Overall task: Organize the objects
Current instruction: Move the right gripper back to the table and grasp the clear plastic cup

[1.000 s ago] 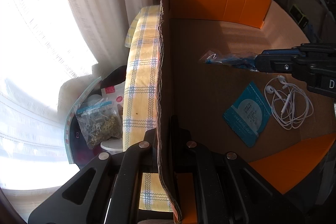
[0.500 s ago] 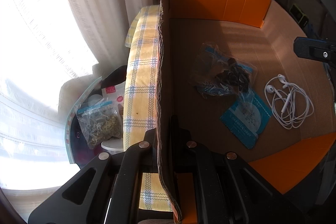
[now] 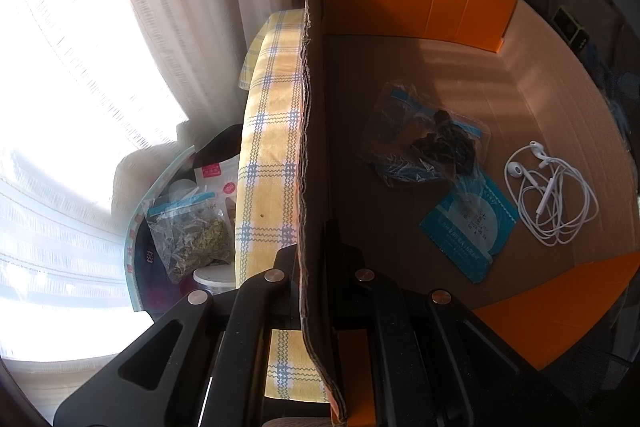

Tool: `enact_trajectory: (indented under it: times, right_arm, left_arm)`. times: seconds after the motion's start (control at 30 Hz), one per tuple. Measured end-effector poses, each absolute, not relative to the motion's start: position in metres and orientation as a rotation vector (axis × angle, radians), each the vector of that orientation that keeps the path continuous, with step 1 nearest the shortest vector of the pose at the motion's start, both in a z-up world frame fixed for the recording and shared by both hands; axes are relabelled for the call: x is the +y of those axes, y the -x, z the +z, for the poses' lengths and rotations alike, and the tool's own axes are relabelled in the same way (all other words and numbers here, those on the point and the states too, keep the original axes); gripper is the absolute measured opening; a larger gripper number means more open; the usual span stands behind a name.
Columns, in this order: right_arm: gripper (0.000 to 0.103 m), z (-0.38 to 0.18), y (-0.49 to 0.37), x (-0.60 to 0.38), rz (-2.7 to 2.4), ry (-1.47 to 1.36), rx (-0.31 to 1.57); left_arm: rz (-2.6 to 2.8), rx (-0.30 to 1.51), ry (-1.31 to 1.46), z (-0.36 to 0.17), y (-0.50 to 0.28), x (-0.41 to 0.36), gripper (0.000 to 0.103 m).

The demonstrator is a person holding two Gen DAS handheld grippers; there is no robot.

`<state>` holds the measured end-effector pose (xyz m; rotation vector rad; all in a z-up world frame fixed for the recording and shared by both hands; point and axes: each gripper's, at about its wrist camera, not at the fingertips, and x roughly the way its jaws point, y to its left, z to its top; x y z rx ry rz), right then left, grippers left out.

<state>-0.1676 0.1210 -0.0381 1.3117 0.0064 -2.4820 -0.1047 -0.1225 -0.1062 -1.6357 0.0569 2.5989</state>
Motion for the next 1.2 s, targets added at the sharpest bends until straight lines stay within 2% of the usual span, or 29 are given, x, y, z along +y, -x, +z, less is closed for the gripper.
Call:
enact_trajectory:
  times: [0.33, 0.8, 0.87, 0.93, 1.2]
  right_arm:
    - [0.054, -0.039, 0.158, 0.198, -2.632, -1.349, -0.091]
    - [0.054, -0.075, 0.174, 0.248, -2.763, -1.44, -0.149]
    - [0.051, -0.085, 0.181, 0.251, -2.766, -1.464, -0.164]
    - [0.04, -0.093, 0.187, 0.252, -2.76, -1.482, -0.169]
    - [0.028, -0.113, 0.204, 0.251, -2.77, -1.509, -0.163]
  left_arm:
    - [2.597, 0.052, 1.638, -0.109, 0.105, -0.128, 0.005]
    - [2.597, 0.067, 1.642, -0.111, 0.11, -0.121, 0.005]
    - [2.597, 0.064, 1.642, -0.111, 0.11, -0.121, 0.005]
    - [2.596, 0.062, 1.643, -0.111, 0.11, -0.121, 0.005]
    - [2.596, 0.06, 1.644, -0.111, 0.109, -0.121, 0.005]
